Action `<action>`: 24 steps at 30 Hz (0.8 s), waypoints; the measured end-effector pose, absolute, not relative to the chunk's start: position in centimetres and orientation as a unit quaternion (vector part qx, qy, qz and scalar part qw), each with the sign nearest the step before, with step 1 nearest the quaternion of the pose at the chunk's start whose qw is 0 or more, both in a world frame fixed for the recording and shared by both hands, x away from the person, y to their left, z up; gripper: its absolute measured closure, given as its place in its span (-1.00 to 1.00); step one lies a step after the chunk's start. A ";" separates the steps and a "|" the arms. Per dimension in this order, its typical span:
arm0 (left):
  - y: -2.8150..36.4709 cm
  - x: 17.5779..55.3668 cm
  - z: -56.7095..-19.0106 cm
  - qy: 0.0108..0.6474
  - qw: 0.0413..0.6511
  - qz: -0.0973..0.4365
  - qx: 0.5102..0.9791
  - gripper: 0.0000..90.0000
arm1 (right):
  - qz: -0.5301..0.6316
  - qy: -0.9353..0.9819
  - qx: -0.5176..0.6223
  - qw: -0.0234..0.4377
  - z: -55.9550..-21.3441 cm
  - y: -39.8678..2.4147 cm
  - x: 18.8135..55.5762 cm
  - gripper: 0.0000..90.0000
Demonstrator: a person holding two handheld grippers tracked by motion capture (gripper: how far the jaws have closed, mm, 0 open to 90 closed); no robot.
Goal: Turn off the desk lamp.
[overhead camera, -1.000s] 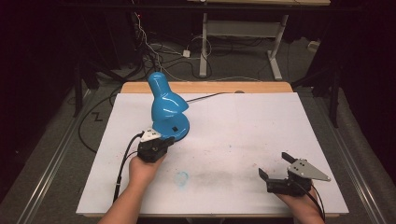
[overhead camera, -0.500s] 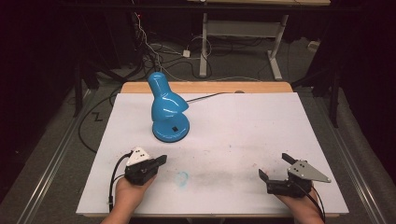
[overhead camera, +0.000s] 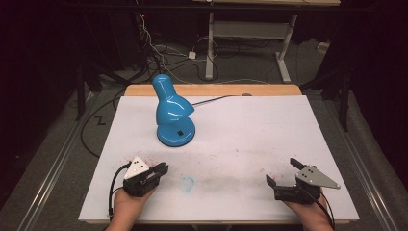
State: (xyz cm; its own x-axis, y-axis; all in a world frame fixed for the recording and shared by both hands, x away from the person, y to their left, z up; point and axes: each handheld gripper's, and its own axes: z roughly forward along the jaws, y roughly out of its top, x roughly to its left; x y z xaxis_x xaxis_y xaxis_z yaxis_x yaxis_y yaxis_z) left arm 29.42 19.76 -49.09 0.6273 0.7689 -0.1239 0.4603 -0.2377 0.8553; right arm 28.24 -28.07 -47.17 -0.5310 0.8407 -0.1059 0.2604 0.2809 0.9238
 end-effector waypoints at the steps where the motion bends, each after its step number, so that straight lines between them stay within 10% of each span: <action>1: 19.8 29.5 -49.1 0.403 0.471 0.159 0.768 0.47 | 0.470 0.738 0.373 0.308 -47.2 -28.1 28.3 -0.99; 15: 19.8 30.0 -49.3 0.401 0.446 0.150 0.786 -0.94 | 0.471 0.738 0.376 0.304 -47.4 -28.0 28.3 -0.99; 24: 20.7 29.1 -48.2 0.372 0.508 0.174 0.757 -1.00 | 0.473 0.740 0.372 0.301 -47.4 -27.9 28.1 -0.99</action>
State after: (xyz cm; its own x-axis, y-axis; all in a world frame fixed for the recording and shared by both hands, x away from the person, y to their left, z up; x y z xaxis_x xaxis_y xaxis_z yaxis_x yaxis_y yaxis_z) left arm 29.13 20.74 -48.17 0.6626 0.7401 -0.1152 0.3867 -0.2064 0.8988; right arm 28.12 -27.92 -47.44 -0.5413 0.8356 -0.0934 0.2660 0.2755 0.9237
